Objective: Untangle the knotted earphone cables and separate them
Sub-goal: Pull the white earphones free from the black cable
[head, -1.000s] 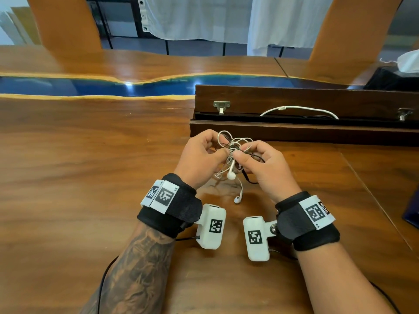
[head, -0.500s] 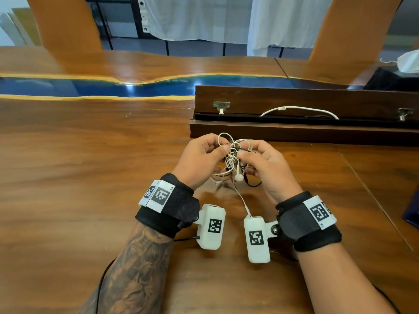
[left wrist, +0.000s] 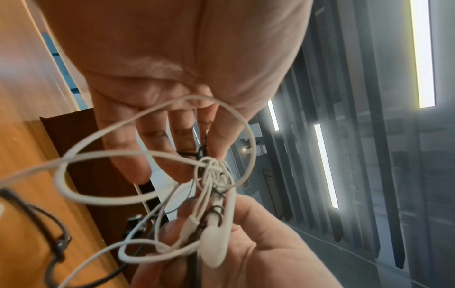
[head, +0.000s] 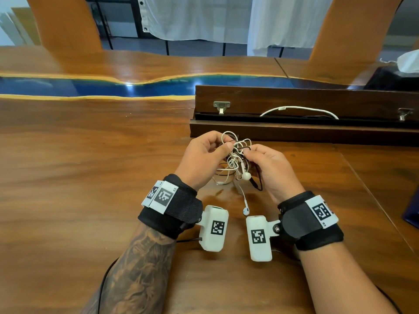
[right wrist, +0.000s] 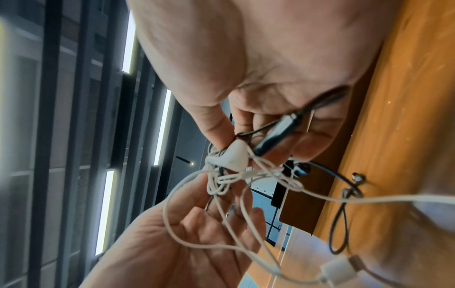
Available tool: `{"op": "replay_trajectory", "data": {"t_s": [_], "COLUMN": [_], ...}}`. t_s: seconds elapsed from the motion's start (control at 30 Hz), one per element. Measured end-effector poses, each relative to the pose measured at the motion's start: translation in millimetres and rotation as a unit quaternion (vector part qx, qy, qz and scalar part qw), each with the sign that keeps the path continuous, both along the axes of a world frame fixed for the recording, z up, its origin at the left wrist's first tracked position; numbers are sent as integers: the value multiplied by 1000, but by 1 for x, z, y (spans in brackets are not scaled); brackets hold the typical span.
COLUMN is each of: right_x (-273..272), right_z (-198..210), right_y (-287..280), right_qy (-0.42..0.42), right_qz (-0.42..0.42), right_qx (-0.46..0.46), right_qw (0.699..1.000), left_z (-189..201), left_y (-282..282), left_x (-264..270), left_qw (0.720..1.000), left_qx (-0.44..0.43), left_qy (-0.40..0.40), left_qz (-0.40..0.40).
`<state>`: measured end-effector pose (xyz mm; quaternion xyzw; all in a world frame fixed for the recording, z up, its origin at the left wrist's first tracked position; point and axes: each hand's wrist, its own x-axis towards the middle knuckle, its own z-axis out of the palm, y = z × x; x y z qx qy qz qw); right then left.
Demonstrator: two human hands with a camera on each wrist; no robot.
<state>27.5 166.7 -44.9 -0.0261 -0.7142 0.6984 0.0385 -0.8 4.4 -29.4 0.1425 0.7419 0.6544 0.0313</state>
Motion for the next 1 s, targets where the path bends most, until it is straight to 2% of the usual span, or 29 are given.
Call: {"op": "replay_trajectory", "data": {"t_s": [0.17,0.37,0.57,0.8,1.0], "right_x": [1,5,2,0,-2], "right_z": [0,2,0,-2,-3], "right_y": [-4,-2,-2,1,-2], "right_qy": [4,55,74,67,33], "right_qz": [5,37,21,6,2], "right_qx": [-5,27,67,103,4], "right_qw": [1000,997,995,992,999], "left_z": [-1,0,-1,-4,-5], "left_y": [-2,-3,-2,-2,-5], "left_x": [-2,-2,-3,-7,-7], "left_qw": [1000,999,997,987,992], "left_qx": [-10,-12,-46,-62,-84], "left_qy": [22,27,40,74,28], "left_qz": [10,43,55,128,87]}}
